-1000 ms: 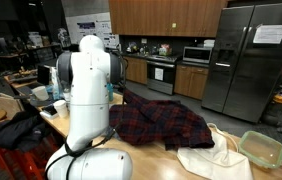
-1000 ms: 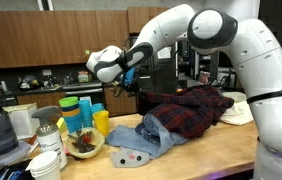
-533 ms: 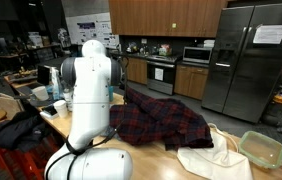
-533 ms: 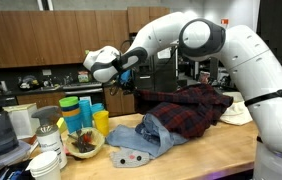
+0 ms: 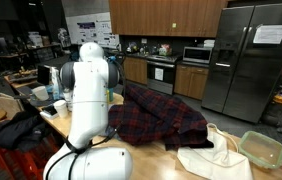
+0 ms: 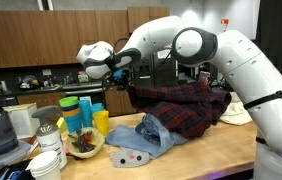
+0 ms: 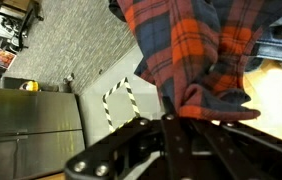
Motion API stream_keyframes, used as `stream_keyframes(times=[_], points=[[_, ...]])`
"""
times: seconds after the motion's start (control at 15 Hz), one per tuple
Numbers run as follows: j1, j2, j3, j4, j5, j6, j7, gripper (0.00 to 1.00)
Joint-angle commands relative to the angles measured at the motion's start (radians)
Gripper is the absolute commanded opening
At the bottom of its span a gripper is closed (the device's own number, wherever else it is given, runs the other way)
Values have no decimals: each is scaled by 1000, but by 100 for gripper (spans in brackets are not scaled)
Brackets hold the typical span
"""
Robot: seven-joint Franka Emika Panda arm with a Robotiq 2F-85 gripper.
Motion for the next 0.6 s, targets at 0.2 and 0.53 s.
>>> stream_keyframes(times=[0.2,0.53], points=[[59,64,-85,153,-15,-17,-40,2],[68,92,-138,196,-37,-23,-38,29]])
